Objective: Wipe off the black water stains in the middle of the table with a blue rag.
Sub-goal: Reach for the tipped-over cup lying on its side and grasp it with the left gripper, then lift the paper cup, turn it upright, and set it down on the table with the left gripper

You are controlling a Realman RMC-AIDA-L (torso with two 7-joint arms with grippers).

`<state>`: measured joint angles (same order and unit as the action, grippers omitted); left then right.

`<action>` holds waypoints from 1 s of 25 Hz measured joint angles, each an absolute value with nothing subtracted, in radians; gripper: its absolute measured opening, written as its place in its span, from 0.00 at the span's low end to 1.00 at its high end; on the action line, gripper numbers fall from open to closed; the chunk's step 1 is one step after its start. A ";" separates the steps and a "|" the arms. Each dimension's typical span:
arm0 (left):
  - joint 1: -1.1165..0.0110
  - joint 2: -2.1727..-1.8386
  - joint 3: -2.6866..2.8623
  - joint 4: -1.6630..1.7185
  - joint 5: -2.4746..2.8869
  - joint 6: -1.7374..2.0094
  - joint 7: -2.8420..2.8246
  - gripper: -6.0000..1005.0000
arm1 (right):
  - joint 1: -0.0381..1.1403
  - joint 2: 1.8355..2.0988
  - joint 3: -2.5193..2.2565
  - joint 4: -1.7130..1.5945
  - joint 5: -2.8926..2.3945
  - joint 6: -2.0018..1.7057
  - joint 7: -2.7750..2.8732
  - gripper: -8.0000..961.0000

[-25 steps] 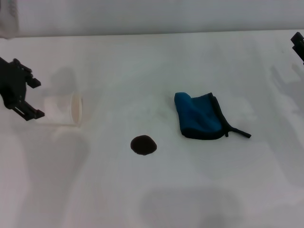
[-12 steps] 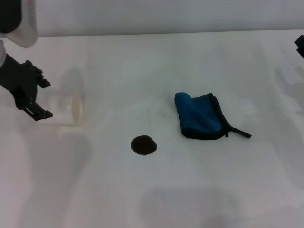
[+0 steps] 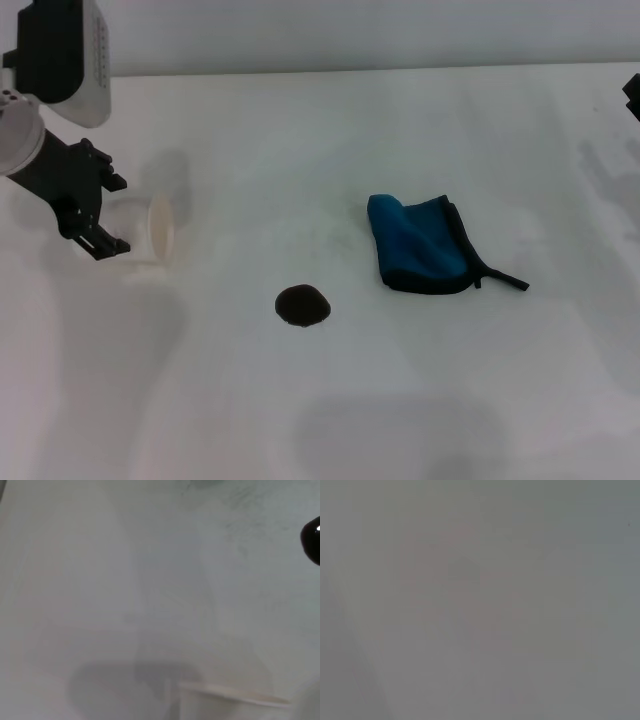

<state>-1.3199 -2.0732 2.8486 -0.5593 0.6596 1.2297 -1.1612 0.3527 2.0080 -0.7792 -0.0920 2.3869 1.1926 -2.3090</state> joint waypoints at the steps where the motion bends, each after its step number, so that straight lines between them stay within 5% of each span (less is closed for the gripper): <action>1: -1.319 -2.073 2.849 -0.557 0.660 1.226 -1.161 0.85 | 0.353 2.008 -0.779 -0.092 2.387 1.192 -2.309 0.83; 25: -1.249 -2.074 2.849 -0.445 0.666 1.123 -1.164 0.85 | 0.362 2.011 -0.779 -0.092 2.388 1.176 -2.309 0.83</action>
<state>-1.2494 -2.0743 2.8486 -0.4449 0.6659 1.1229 -1.1643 0.3625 2.0108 -0.7793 -0.0920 2.3884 1.1756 -2.3086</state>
